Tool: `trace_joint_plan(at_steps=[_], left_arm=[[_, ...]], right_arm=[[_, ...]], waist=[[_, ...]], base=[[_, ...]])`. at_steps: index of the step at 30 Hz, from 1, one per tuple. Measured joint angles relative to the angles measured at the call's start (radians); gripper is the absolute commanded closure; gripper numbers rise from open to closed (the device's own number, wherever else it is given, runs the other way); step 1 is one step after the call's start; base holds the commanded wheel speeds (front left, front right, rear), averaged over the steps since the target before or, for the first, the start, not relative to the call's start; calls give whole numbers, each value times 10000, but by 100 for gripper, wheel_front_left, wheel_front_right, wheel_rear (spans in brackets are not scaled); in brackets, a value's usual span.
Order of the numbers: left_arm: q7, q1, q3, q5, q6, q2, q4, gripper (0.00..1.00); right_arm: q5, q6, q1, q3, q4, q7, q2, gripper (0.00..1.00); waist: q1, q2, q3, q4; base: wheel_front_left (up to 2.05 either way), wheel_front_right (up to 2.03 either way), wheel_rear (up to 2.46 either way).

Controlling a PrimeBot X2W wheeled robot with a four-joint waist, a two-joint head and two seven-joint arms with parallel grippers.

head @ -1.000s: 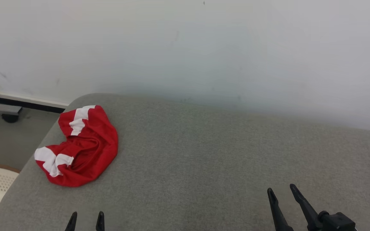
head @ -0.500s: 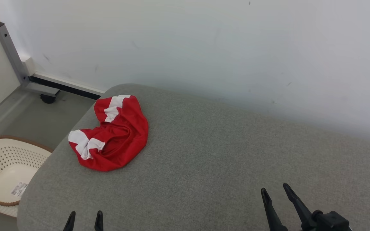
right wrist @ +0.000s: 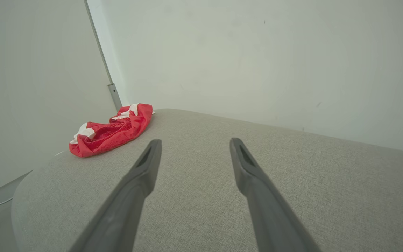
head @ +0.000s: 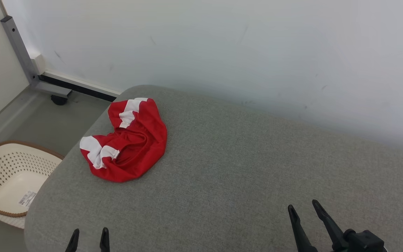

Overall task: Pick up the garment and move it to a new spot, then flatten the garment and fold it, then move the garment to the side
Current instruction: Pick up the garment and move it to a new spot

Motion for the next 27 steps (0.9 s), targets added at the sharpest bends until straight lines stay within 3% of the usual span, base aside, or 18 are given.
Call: trace_joint_plan(at_steps=[10, 17, 24, 27], left_arm=[[0, -795, 121, -247, -115, 2, 322, 0], [0, -2168, 40, -727, 161, -2, 955, 0], [-10, -4297, 226, -922, -92, 15, 2686, 0], [-10, -5649, 272, -1078, -301, 56, 4034, 0]], right_arm=[[-17, 0, 3, -81, -59, 0, -384, 0], [-63, 0, -589, -2, -132, 0, -976, 0], [-61, 0, -1176, -12, -217, 0, -1586, 0], [-88, 0, -1362, -75, -263, 0, -1929, 0]], waist=[[0, -1, 424, -47], [0, 0, 1215, -219], [1, 1, 2124, -458], [2, 1, 2662, -597]], base=[[0, 0, 0], [0, 0, 0], [0, 0, 0], [0, 0, 0]])
